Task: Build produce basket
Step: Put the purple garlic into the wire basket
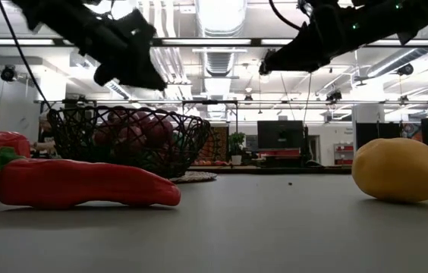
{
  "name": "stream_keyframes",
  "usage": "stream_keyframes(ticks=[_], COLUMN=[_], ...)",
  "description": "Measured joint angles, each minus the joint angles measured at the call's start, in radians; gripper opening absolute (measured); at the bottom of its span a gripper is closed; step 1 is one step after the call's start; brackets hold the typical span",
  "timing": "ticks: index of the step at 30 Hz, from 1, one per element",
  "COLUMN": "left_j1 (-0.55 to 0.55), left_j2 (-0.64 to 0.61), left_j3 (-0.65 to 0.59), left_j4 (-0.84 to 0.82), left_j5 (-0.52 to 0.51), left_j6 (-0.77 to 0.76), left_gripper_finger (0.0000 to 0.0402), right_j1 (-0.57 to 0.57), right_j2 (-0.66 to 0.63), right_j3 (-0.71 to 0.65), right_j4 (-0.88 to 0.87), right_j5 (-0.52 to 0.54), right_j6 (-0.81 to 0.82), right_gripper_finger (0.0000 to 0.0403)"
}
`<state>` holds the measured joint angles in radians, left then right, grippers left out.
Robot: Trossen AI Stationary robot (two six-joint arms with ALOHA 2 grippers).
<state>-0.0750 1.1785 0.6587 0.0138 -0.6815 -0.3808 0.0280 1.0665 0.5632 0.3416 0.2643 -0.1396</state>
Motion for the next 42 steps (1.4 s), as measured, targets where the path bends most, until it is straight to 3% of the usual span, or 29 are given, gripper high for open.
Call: stream_keyframes(ticks=[2, 5, 11, 16, 24, 30, 42], left_j1=[0.044, 0.124, 0.285, 0.287, 0.275, 0.269, 0.268], left_j2=[0.003, 0.018, 0.093, 0.123, 0.055, 0.037, 0.030], left_j3=[0.083, 0.183, 0.201, 0.204, 0.259, 0.263, 0.388], left_j4=[-0.228, -0.461, -0.516, -0.607, -0.888, -0.964, -0.930], left_j5=[0.000, -0.009, 0.064, 0.094, 0.291, 0.393, 0.302], left_j6=[-0.038, -0.056, -0.055, -0.073, -0.138, -0.137, -0.074], left_gripper_finger=[0.0014, 0.0007, 0.0001, 0.0001, 0.0001, 0.0001, 0.0001], right_j1=[0.000, 0.000, 0.000, 0.000, 0.000, 0.000, -0.001], right_j2=[0.002, 0.003, 0.018, 0.022, 0.022, 0.022, 0.022], right_j3=[-0.003, -0.008, -0.009, -0.011, -0.012, -0.012, -0.012], right_j4=[0.006, 0.007, 0.008, 0.007, 0.005, 0.007, 0.000], right_j5=[0.000, -0.001, -0.001, -0.001, -0.001, -0.001, -0.001], right_j6=[-0.008, -0.011, -0.022, -0.020, -0.030, -0.030, -0.064], right_gripper_finger=[0.0224, 0.0224, 0.0224, 0.0224, 0.0224, 0.0224, 0.0224])
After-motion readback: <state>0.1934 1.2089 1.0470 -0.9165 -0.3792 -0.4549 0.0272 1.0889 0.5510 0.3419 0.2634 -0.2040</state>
